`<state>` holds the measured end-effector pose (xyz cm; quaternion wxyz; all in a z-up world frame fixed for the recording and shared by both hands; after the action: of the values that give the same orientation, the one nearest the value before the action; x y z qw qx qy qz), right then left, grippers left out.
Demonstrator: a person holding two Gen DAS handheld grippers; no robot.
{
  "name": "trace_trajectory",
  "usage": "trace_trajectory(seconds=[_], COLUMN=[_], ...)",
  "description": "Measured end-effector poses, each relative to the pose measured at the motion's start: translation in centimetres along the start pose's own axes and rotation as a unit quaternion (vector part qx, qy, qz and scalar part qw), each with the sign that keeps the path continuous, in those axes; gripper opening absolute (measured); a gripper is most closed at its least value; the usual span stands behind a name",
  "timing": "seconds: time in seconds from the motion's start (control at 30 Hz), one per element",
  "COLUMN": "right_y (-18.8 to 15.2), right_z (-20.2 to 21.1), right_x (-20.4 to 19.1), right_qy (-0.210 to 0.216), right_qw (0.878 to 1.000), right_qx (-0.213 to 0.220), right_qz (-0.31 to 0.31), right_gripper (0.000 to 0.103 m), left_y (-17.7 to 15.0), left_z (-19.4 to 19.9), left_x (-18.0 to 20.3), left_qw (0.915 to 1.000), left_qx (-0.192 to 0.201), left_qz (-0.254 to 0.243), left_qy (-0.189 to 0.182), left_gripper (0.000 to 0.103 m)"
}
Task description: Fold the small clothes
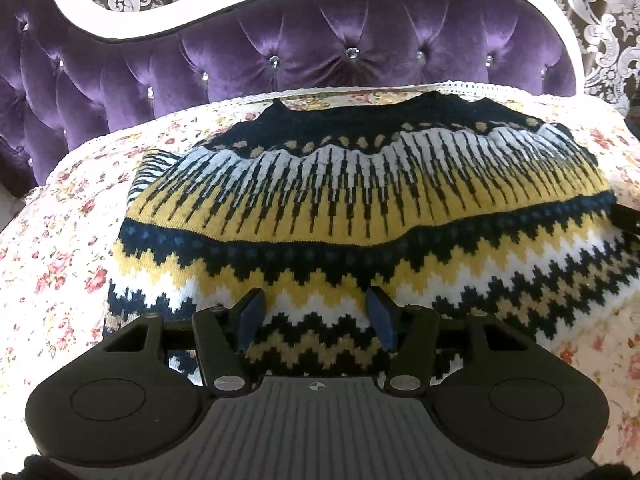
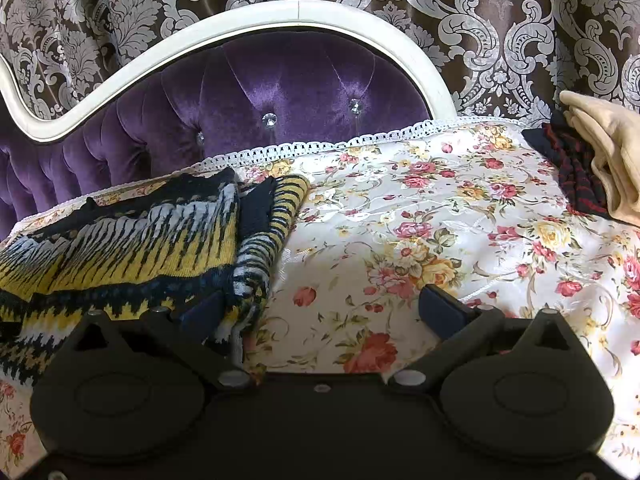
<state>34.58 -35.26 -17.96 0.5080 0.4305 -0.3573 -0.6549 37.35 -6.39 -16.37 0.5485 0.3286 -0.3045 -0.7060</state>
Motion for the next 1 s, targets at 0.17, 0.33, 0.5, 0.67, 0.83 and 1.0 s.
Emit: trace_trajectory(seconds=[0.17,0.33,0.5,0.67,0.83,1.0], right_y=[0.0,0.0,0.0,0.1,0.1,0.2], right_z=[0.0,0.0,0.0,0.0,0.0,0.0], right_x=[0.0,0.0,0.0,0.1,0.0,0.1], right_qy=[0.0,0.002,0.002,0.006,0.006,0.01], right_qw=[1.0,1.0,1.0,1.0,1.0,1.0], right_qx=[0.0,0.0,-0.001,0.001,-0.001,-0.001], right_qz=[0.0,-0.003,-0.004,-0.012,-0.012,-0.02], right_gripper=[0.103,0.103,0.103,0.103,0.103,0.103], left_y=[0.1,0.4,0.7,0.5,0.6,0.5], left_z=[1.0,2.3,3.0,2.6,1.2,0.1], left_x=[-0.9,-2.7,-5.0,-7.9,-11.1,-12.8], left_qw=[0.9999,0.9993,0.9983,0.9964,0.9928,0.9898], left_qx=[0.005,0.02,0.03,0.039,0.05,0.037], left_qz=[0.016,0.03,0.049,0.073,0.102,0.134], left_qy=[-0.005,0.005,0.006,0.017,0.037,0.031], left_gripper=[0.054,0.054,0.054,0.054,0.054,0.054])
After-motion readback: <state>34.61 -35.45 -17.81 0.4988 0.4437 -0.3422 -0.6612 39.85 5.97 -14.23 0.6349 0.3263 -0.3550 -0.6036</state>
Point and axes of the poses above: each gripper's, at about its wrist camera, not at the fingertips, and z roughly against the way its jaws point, x to its right, y to its top, the point moved 10 cm from there along -z, roughly the way its jaws point, and after that the axes turned 13 degrees about x, right-handed, at the moved point
